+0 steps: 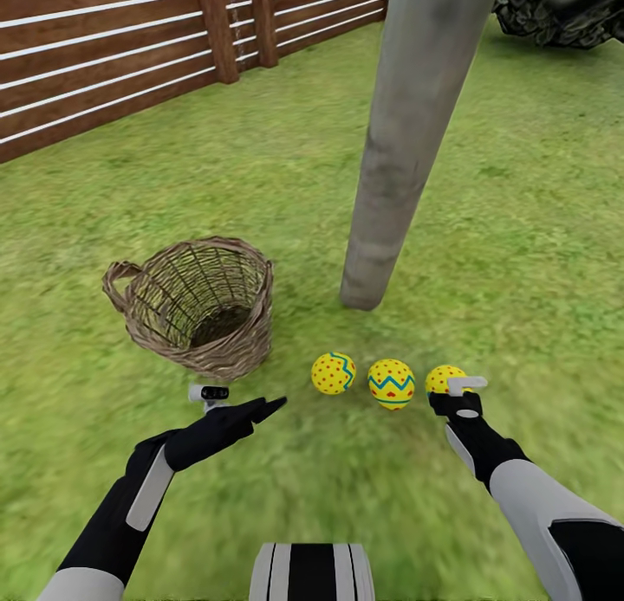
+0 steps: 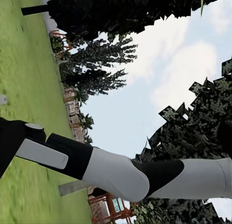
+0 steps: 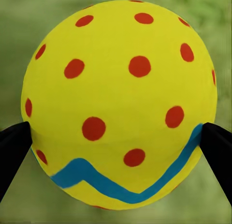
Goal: Take the three Easter eggs out of the wicker basket on the lawn in the garden, then place them on the lawn next to a single tree (choose any tree) so that all three eggs are next to the same tree and none are left in the basket.
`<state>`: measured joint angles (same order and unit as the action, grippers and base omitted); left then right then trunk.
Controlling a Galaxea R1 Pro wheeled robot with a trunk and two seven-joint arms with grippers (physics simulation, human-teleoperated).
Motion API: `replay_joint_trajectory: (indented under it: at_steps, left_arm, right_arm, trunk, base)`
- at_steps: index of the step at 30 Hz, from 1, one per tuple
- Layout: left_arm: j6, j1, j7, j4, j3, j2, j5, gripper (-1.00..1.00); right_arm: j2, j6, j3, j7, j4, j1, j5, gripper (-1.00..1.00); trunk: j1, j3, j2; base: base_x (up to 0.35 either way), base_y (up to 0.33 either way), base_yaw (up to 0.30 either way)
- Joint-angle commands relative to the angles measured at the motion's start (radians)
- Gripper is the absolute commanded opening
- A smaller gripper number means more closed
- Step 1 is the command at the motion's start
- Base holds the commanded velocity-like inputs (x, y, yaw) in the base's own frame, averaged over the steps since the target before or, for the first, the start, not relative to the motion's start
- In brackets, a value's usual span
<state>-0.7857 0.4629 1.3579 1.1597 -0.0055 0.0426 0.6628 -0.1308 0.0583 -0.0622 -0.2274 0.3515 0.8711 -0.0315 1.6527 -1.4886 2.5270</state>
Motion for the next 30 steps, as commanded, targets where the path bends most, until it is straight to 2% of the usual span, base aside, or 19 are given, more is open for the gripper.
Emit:
replay_joint_trajectory:
  at_steps: [1,5,9,16,19,30]
  left_arm:
    - [-0.011,0.0,0.001,0.001,-0.001,0.0,0.004,1.0]
    - [-0.011,0.0,0.001,0.003,-0.001,0.0,0.004,1.0]
    - [-0.008,0.0,0.001,-0.002,0.0,0.0,0.005,1.0]
    - [-0.006,0.0,0.001,-0.004,0.001,-0.001,0.005,1.0]
    - [-0.005,0.0,0.002,-0.003,0.0,-0.001,0.006,1.0]
    - [-0.004,0.0,0.001,-0.003,-0.001,-0.001,0.005,1.0]
  right_arm:
    - [-0.001,0.006,-0.006,-0.006,0.001,0.0,-0.003,-1.0]
    - [-0.001,0.008,-0.005,-0.006,0.001,0.0,-0.003,-1.0]
    - [-0.001,0.008,-0.005,-0.006,0.001,0.0,-0.004,-1.0]
    - [-0.001,0.008,-0.005,-0.006,0.001,0.001,-0.004,-1.0]
    - [-0.001,0.008,-0.005,-0.006,0.001,0.0,-0.004,-1.0]
    - [-0.001,0.006,-0.004,-0.016,0.012,0.0,-0.004,-1.0]
  trunk:
    - [0.0,-0.005,0.0]
    - [0.002,-0.02,0.001]
    - [0.002,-0.02,0.001]
    - [0.002,-0.02,0.001]
    - [0.002,-0.02,0.001]
    - [0.007,-0.063,0.004]
  base:
    - [0.0,0.0,0.0]
    - [0.0,0.0,0.0]
    - [0.004,0.0,0.0]
    - [0.294,0.0,0.0]
    - [0.067,0.0,0.0]
    - [0.002,0.0,0.0]
